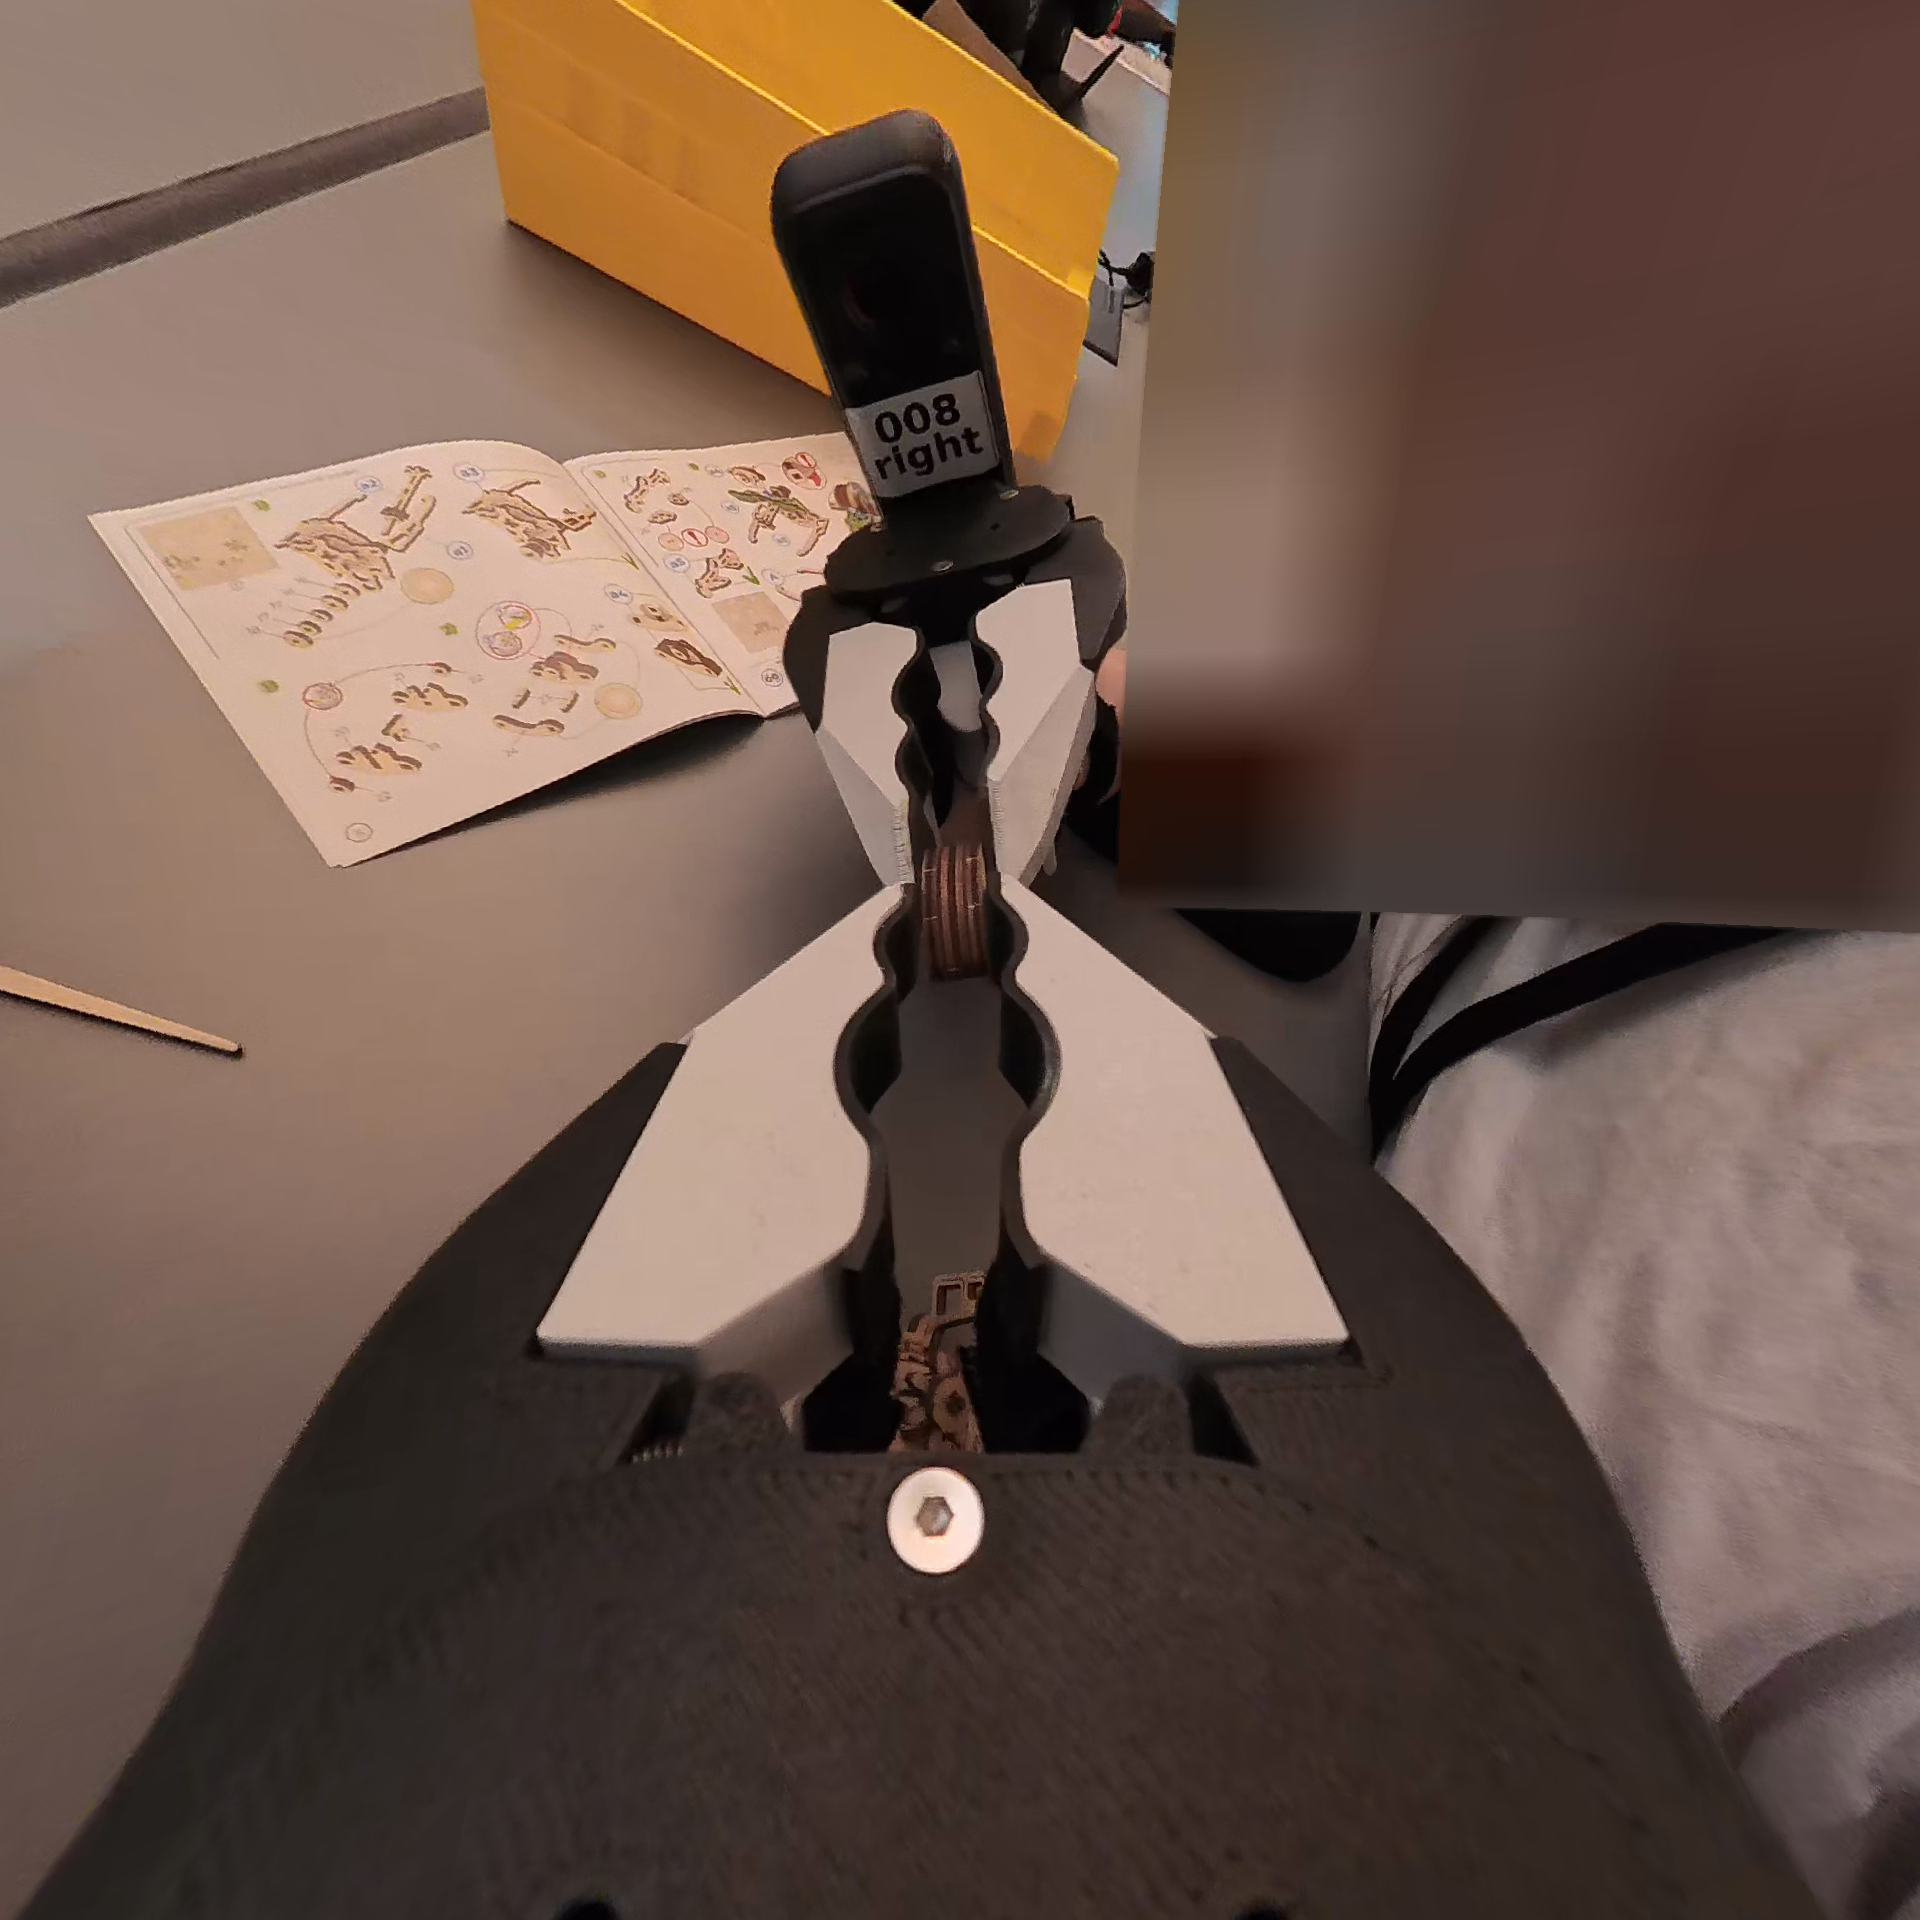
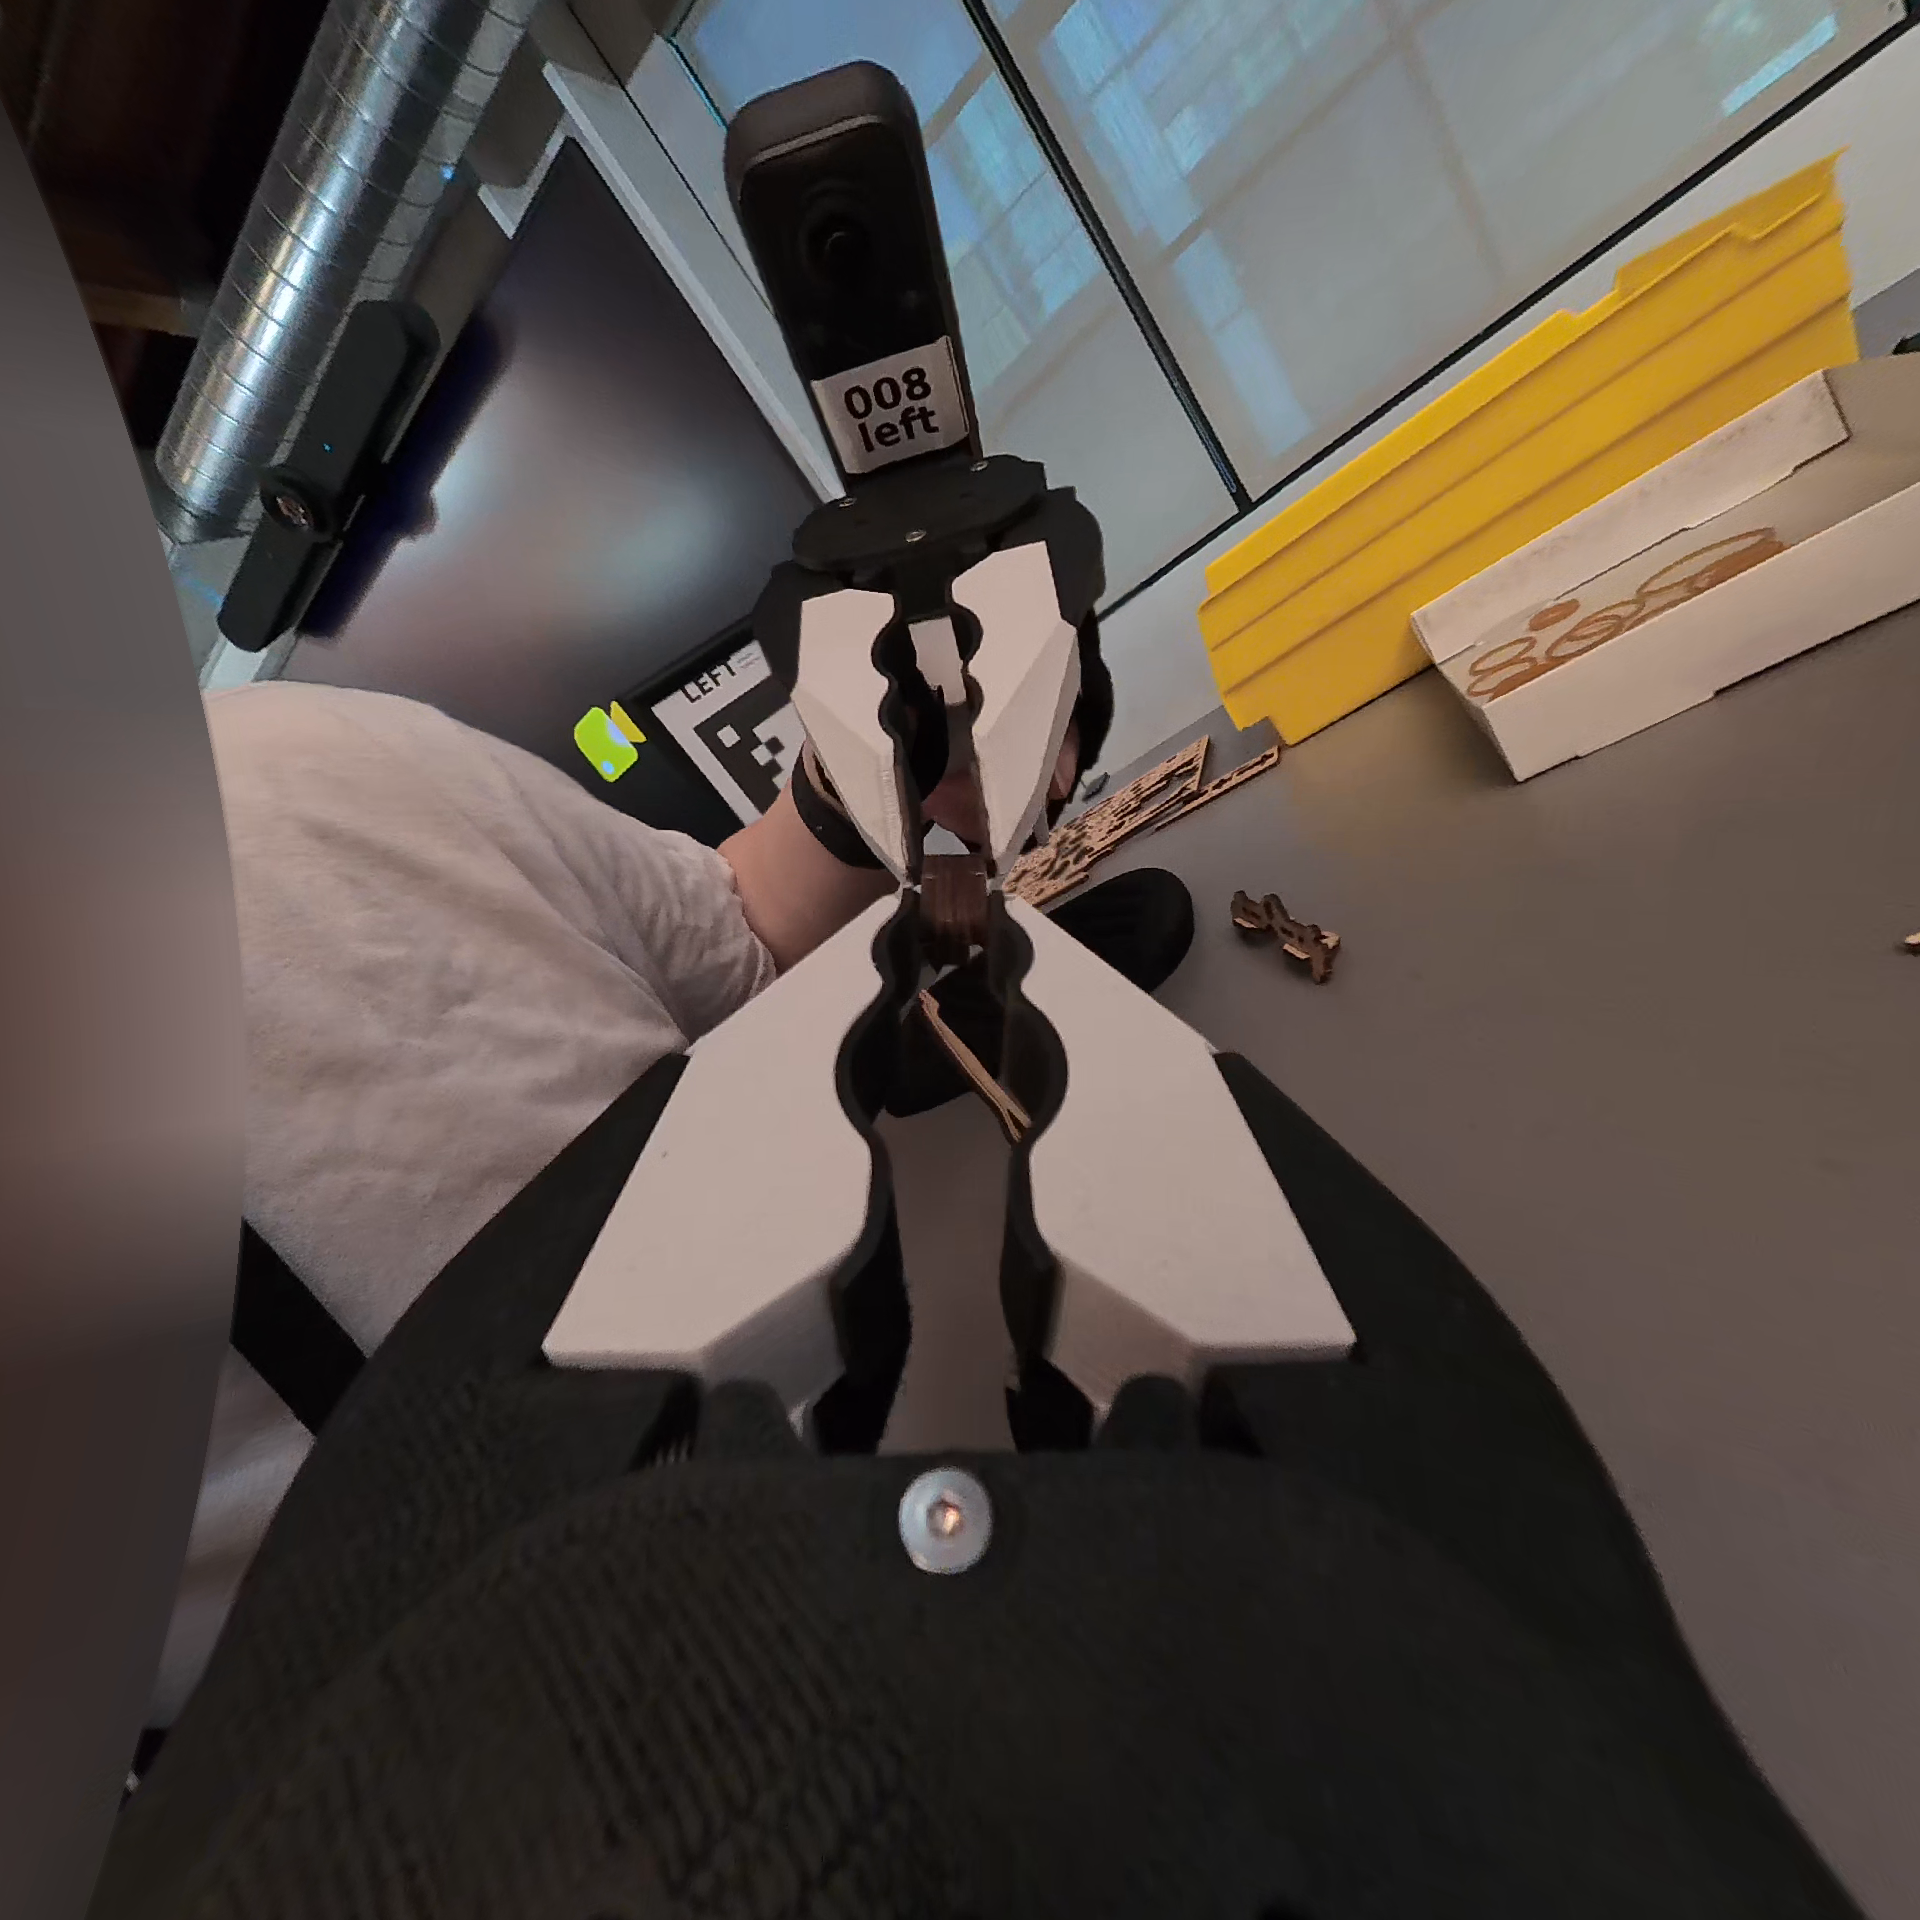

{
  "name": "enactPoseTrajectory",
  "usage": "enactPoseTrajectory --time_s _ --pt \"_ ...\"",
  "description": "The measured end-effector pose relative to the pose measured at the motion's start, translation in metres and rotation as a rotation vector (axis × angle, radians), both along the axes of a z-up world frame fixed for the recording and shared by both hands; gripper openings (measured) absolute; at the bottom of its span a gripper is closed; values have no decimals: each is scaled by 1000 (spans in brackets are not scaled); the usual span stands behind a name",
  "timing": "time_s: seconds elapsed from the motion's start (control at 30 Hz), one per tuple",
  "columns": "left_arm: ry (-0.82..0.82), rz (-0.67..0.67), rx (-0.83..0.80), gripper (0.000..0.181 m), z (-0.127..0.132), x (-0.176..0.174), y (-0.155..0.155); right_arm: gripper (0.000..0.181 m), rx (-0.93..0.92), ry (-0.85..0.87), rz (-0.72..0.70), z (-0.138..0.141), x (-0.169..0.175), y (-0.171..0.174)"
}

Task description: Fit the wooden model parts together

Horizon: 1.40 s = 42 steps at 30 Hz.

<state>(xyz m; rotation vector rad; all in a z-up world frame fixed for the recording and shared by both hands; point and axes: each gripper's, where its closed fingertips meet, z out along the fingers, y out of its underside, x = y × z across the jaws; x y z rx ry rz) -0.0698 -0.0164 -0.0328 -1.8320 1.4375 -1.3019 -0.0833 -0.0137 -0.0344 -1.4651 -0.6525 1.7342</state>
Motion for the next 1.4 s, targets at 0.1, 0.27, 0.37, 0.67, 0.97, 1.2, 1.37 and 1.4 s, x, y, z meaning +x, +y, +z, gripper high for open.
enactPoseTrajectory --time_s 0.1,0.27,0.37,0.67,0.97,1.2,1.37,1.4 --pt "-5 -3 -6 10 -3 2 1 10 -6 -10 -13 -3 2 2" --pt "6 -10 -11 10 -3 4 1 10 -13 -1 -13 -2 4 2" --pt "-9 -16 -33 14 -3 4 -1 10 -10 -2 -14 -3 4 1" --pt "19 -4 38 10 -2 3 -5 10 27 -11 -18 -1 4 -5" --pt "8 29 25 10 2 4 -6 10 43 4 -21 3 5 -5" --pt "-28 28 40 10 11 0 -9 10 54 20 -20 13 5 -7" --pt "-183 72 -36 19 41 -26 4 10 -55 36 -71 21 10 8" --pt "-194 64 -45 22 46 -33 5 10 -82 15 -49 20 7 8"
